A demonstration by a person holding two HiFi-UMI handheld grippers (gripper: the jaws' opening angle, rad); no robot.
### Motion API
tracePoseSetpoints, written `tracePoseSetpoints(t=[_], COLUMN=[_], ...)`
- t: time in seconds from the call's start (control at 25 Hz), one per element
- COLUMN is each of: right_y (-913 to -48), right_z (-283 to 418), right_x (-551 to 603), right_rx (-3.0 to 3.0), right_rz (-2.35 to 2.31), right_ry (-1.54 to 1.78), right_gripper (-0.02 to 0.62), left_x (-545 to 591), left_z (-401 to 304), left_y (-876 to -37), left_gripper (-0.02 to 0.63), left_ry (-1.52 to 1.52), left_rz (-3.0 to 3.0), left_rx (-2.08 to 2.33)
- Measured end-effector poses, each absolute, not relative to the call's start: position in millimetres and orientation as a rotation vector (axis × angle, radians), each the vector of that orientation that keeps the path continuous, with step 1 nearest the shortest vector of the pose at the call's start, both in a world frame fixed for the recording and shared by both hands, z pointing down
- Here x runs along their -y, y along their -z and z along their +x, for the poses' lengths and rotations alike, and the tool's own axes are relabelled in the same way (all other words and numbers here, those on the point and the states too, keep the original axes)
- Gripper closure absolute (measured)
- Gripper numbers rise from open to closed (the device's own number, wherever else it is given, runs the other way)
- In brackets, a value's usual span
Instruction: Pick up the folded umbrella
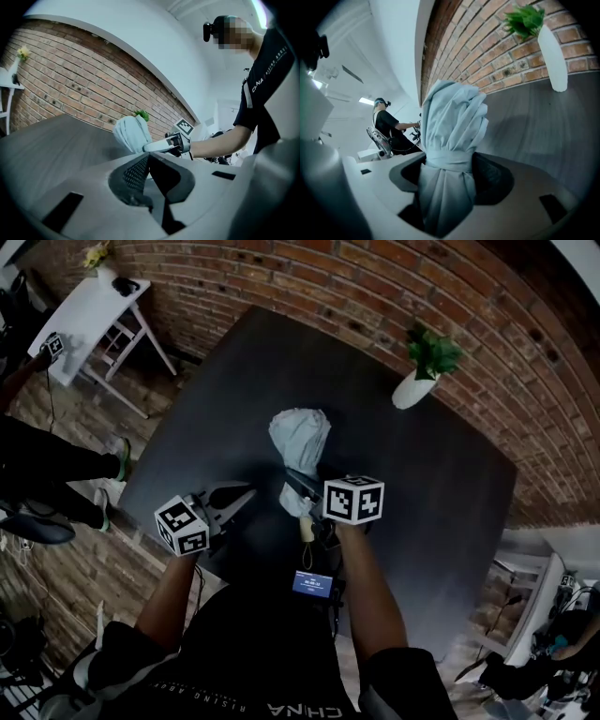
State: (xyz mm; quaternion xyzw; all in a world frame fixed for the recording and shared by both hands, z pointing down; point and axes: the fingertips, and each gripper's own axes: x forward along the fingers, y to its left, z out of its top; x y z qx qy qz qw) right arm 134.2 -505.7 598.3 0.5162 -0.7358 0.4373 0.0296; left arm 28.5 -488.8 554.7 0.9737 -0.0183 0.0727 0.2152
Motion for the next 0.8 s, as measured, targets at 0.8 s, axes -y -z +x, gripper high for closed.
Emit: tracePoseSetpoints(t=[0.8], right_y=[-494.8], right_z=[157.9], right_x=[376.8], right_rx=[2.579], right_rz=[1.650], right_ry=[-0.914], right_gripper=[0.298], left_x=[385.2], left_z=[48.3], left_y=[-500.7], left_gripper=[0.603], left_ry=[-0.142], left_rz=[2.812], left_rx=[0.117])
